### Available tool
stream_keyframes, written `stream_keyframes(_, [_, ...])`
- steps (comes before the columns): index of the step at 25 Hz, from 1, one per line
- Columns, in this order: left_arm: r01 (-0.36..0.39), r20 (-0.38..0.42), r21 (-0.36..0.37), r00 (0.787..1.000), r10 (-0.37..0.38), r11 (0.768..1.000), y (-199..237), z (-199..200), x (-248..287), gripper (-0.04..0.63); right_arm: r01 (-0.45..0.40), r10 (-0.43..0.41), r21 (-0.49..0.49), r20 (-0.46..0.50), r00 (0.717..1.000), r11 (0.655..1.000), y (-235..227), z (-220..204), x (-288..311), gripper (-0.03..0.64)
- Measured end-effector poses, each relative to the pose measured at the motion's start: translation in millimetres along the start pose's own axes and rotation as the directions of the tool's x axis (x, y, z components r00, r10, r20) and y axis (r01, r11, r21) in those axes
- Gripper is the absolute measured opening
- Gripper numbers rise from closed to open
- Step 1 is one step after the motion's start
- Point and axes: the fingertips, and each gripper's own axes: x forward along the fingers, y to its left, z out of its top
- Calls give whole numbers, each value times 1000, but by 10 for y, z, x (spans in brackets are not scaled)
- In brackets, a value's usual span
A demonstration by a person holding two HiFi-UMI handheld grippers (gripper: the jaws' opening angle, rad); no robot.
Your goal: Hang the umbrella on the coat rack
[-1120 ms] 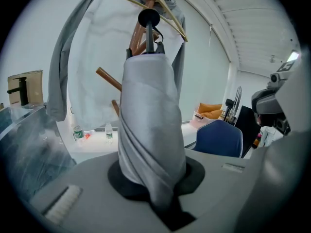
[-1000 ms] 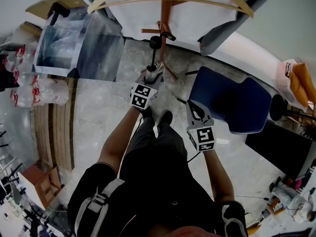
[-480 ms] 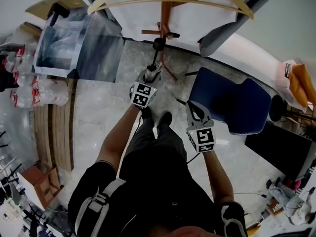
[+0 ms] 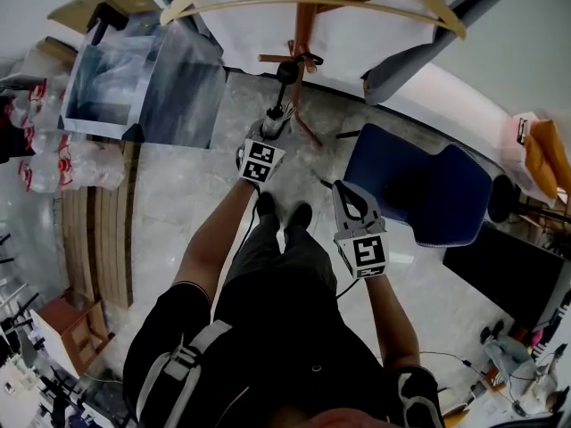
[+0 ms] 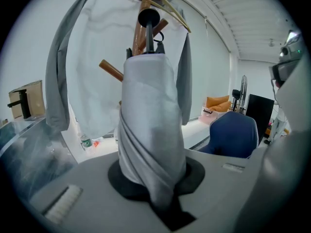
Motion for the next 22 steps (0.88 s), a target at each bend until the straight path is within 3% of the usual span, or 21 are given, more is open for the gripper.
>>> stream_keyframes(22, [-48,27,1,999,48,999,320,-136,434,54,-6,6,-10,37,999,1000,12,205,273,-2])
